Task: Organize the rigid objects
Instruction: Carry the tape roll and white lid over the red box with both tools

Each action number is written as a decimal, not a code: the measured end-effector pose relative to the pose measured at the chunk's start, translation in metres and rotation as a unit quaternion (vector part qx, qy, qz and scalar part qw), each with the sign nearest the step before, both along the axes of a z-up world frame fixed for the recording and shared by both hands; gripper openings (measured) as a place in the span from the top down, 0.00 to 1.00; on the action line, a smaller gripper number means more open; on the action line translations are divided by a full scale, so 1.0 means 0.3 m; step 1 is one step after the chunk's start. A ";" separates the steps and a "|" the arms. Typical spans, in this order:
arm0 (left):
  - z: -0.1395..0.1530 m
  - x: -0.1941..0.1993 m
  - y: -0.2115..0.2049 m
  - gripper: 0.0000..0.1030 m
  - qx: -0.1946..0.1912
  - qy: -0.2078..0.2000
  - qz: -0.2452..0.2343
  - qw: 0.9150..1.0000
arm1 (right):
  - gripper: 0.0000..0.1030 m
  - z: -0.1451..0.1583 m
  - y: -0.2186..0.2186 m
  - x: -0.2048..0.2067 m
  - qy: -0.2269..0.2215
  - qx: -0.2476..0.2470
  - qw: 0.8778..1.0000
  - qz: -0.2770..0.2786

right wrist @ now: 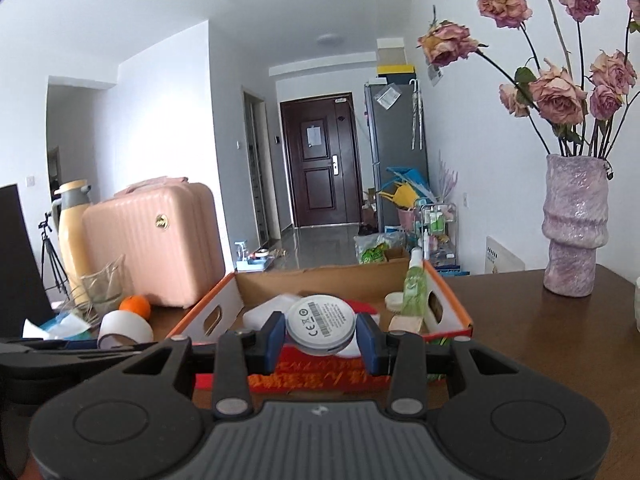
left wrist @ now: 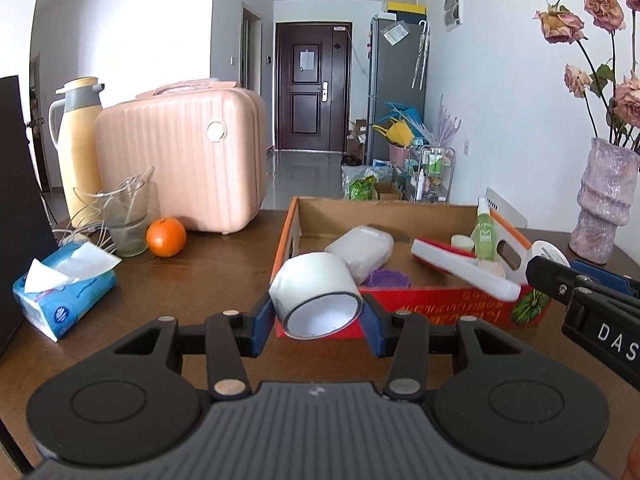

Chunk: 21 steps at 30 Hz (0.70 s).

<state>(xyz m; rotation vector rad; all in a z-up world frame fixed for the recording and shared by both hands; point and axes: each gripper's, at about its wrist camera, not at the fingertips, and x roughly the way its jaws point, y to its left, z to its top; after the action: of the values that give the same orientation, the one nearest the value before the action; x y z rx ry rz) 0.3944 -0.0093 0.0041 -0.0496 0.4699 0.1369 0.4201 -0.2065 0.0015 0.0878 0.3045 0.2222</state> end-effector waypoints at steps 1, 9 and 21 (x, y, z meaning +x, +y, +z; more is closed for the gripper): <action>0.004 0.014 -0.006 0.54 0.000 -0.002 0.001 1.000 | 0.63 0.004 -0.007 0.013 -0.001 0.001 1.000 -0.001; 0.016 0.127 -0.057 0.54 -0.007 -0.009 -0.001 1.000 | 0.63 0.006 -0.042 0.118 -0.002 0.002 1.000 -0.013; -0.003 0.328 -0.095 0.54 -0.006 -0.009 -0.002 1.000 | 0.63 -0.029 -0.066 0.322 0.012 -0.004 1.000 -0.026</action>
<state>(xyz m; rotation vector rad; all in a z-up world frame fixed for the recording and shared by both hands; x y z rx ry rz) 0.4928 -0.0378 0.0032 -0.0614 0.4532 0.1297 0.5169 -0.2262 -0.0072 0.0904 0.3259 0.1694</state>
